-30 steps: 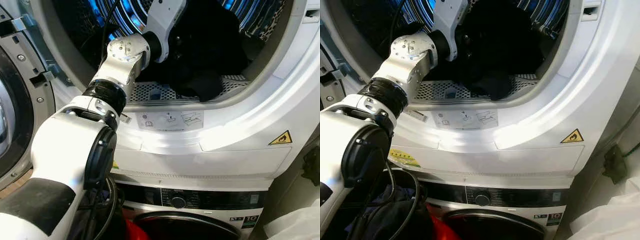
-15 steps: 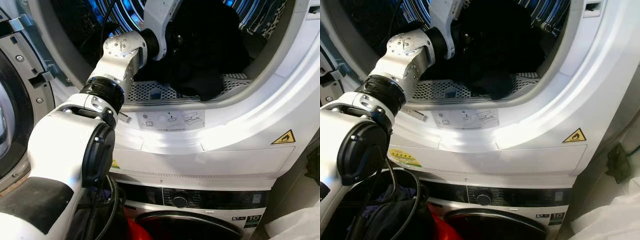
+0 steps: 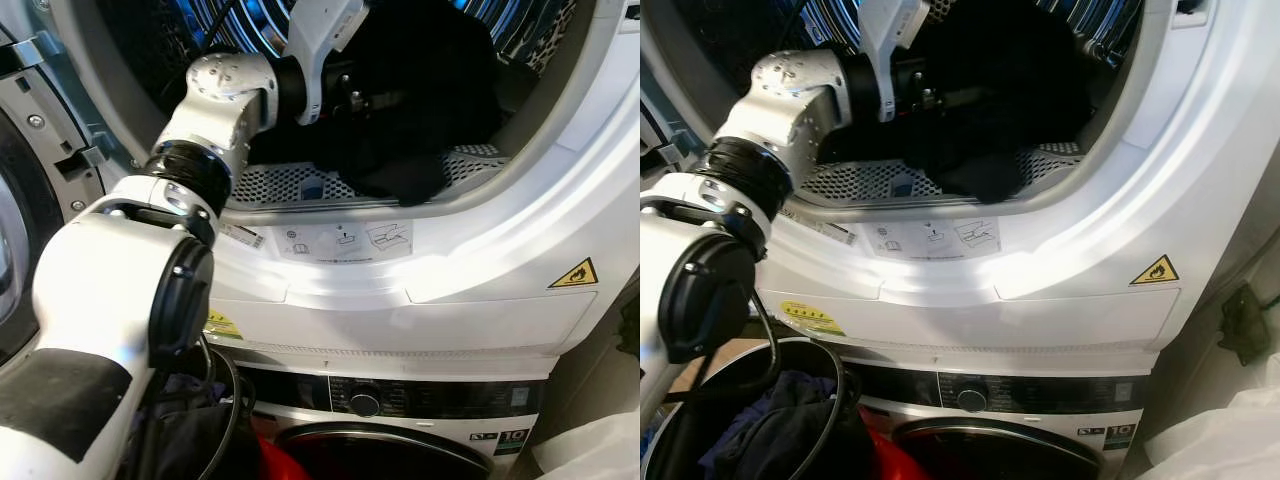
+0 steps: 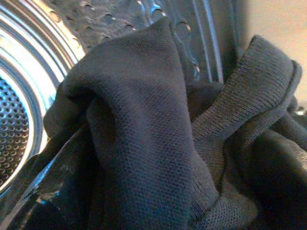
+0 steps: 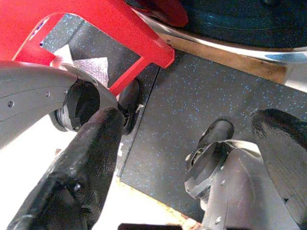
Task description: Clothes washing
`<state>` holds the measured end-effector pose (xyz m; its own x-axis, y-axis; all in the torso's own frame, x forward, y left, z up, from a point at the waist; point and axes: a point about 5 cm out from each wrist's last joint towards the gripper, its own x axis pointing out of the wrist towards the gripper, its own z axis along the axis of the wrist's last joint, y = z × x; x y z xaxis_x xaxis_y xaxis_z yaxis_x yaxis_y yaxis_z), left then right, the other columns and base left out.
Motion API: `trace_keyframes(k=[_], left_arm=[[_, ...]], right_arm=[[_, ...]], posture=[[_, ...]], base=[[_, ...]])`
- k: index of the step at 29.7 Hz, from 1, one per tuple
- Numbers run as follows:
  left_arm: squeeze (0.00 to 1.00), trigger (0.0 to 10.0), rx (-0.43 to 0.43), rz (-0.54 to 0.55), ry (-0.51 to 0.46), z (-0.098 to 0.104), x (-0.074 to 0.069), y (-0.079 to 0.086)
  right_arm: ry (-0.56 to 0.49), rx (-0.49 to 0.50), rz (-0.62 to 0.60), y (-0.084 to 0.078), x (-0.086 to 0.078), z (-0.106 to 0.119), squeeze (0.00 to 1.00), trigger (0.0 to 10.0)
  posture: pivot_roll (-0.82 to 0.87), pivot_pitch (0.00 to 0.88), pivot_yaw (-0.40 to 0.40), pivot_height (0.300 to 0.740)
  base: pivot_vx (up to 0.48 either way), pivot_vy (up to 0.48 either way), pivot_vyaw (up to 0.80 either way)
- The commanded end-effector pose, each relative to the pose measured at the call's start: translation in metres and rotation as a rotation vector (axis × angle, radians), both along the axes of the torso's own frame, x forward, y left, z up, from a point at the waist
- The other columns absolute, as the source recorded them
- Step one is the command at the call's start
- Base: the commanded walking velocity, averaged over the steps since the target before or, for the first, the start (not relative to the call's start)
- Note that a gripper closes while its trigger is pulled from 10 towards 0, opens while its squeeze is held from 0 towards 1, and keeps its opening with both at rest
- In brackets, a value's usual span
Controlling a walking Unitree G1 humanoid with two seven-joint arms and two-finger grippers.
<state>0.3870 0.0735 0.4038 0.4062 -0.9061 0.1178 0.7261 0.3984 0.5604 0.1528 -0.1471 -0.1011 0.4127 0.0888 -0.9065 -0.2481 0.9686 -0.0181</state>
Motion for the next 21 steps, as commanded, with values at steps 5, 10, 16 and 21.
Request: trace_keyframes(k=[5, 10, 16, 21], left_arm=[[0.24, 10.0, -0.055, 0.006, -0.164, 0.044, -0.014, 0.018], [0.0, 10.0, -0.187, 0.161, -0.264, 0.062, -0.014, 0.02], [0.0, 10.0, -0.181, 0.248, -0.255, 0.048, -0.006, 0.018], [0.0, 10.0, 0.041, -0.104, -0.169, 0.023, -0.015, 0.013]], right_arm=[[0.003, 0.024, -0.003, 0.009, -0.002, -0.001, 0.0, 10.0], [-0.004, 0.02, 0.001, 0.008, 0.001, 0.0, 0.0, 10.0], [-0.014, 0.017, 0.001, 0.01, 0.004, 0.001, 0.0, 10.0], [-0.017, 0.025, -0.006, 0.011, 0.004, 0.002, 0.0, 10.0]], posture=[[0.01, 0.0, 0.188, 0.74], [0.02, 0.0, 0.183, 0.74], [0.01, 0.0, 0.181, 0.74], [0.01, 0.0, 0.186, 0.74]], base=[[0.0, 0.0, 0.0], [0.0, 0.0, 0.0], [0.0, 0.0, 0.0], [0.0, 0.0, 0.0]])
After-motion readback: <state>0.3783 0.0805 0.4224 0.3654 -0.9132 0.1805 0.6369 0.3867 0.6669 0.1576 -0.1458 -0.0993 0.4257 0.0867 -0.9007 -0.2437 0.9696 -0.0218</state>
